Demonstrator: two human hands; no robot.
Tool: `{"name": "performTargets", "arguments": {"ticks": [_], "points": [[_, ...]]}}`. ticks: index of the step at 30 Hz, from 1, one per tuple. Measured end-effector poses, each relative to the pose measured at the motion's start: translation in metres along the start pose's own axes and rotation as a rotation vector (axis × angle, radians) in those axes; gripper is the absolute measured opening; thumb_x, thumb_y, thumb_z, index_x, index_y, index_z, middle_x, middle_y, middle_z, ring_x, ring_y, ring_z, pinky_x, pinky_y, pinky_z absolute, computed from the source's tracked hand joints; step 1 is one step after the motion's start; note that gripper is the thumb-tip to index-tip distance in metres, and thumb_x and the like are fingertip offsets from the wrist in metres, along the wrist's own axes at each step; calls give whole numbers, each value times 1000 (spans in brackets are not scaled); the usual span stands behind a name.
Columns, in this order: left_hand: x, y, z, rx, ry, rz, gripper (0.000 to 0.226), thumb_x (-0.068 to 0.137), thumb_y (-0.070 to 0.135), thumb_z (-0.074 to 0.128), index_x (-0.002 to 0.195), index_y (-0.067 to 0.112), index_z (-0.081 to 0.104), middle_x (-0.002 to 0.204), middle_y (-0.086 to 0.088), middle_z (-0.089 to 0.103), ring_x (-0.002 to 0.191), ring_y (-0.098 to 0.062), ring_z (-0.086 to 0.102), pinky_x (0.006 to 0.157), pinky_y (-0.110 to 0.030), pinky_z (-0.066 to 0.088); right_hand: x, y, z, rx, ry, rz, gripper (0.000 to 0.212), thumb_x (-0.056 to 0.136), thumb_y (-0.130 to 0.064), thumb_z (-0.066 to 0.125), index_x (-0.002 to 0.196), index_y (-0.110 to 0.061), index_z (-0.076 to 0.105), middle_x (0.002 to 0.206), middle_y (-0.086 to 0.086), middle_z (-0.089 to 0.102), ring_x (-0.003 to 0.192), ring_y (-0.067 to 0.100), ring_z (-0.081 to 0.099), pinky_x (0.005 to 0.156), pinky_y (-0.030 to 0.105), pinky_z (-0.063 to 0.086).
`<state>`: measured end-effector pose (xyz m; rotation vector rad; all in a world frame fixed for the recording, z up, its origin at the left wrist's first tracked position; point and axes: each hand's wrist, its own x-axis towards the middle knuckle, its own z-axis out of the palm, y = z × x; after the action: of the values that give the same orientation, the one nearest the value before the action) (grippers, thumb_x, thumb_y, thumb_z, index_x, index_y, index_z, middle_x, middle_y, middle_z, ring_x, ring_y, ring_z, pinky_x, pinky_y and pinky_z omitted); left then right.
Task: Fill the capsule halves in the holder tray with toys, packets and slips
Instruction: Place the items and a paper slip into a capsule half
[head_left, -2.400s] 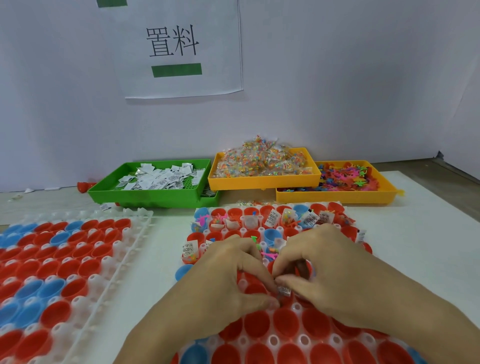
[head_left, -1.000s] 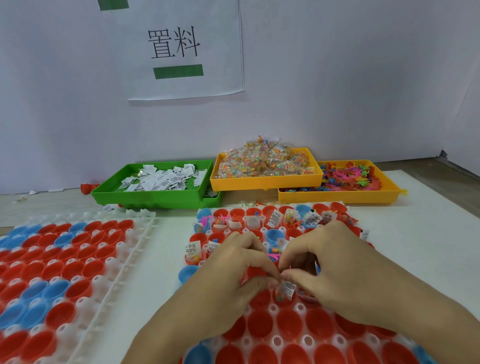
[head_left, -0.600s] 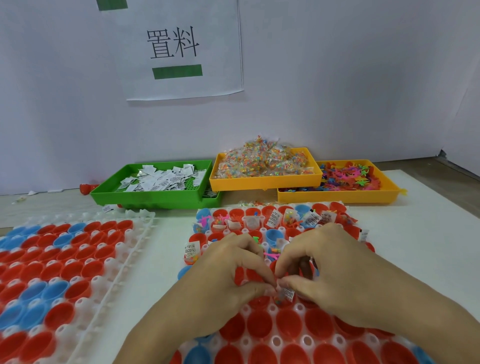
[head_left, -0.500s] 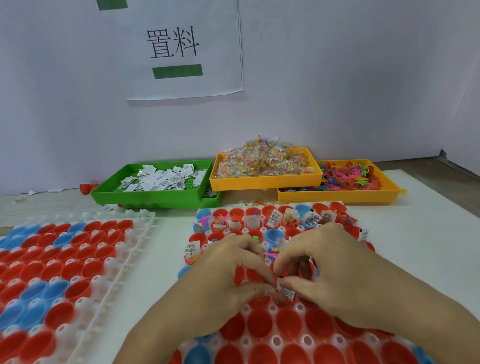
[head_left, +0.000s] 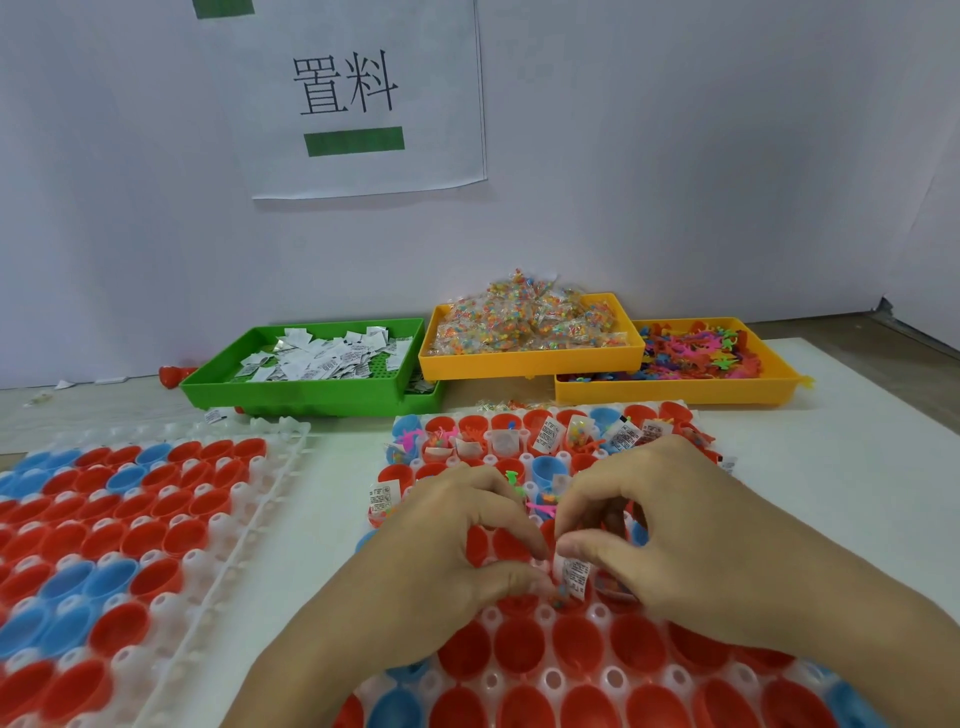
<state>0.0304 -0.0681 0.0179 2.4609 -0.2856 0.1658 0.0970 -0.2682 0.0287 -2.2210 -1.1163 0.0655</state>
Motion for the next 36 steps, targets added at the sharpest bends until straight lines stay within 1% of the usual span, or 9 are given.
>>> {"name": "performTargets", "arguments": {"ticks": [4,11,17,21,24,26,28,31,36], "points": [[0,-1,1,-4,41,20,13,82,40,75,95,41,73,99,19,59,104,-6,54,92,-33,43,2,4,-8,-4,86,-14,10,86,-31,75,77,-33,75,74,-16,70,77,2,64,66,10,45],[0,4,11,67,24,82,21,93,36,61,111,44,70,107,24,51,113,-2,42,91,-7,27,5,21,-29,-10,309,33,13,84,-23,76,77,-34,76,77,-24,70,78,-1,64,65,5,43],[0,4,11,45,37,94,19,92,39,61,108,43,71,106,22,51,113,-1,42,92,-7,27,7,49,-41,-28,458,133,14,87,-17,72,83,-31,75,72,-19,69,81,-5,63,65,3,43],[0,-5,2,-43,197,85,20,90,39,62,108,41,71,103,22,59,107,-1,53,90,-15,39,5,77,-53,-64,587,256,17,94,-17,64,91,-31,73,82,-19,68,80,-8,62,59,10,42],[1,-26,-10,-161,473,-4,18,90,21,66,98,35,74,90,17,67,83,1,60,67,-9,41,8,102,-67,39,703,384,23,95,-13,59,89,-32,71,84,-8,73,81,8,68,73,33,53],[2,-45,-18,-252,647,-141,22,93,12,64,92,32,73,88,17,70,83,0,62,60,-8,44,19,118,-77,45,682,469,22,95,-15,59,89,-32,70,88,-5,74,88,17,69,76,35,52],[2,-65,-22,-310,755,-280,25,96,12,59,91,32,71,91,19,71,88,1,64,69,-11,48,38,133,-86,7,597,533,14,95,-19,62,98,-28,71,99,0,74,95,18,67,76,32,48],[3,-84,-21,-483,804,-436,24,100,15,52,92,29,68,99,6,71,97,-17,67,83,-38,53,73,151,-95,-79,432,592,23,96,-17,63,118,-13,69,119,8,68,102,18,61,83,32,48],[7,-89,-13,-570,802,-506,24,101,15,49,92,24,69,98,2,72,96,-19,67,84,-43,54,115,174,-89,-215,282,613,30,96,-16,65,124,-6,65,128,12,64,116,26,59,90,34,48]]}}
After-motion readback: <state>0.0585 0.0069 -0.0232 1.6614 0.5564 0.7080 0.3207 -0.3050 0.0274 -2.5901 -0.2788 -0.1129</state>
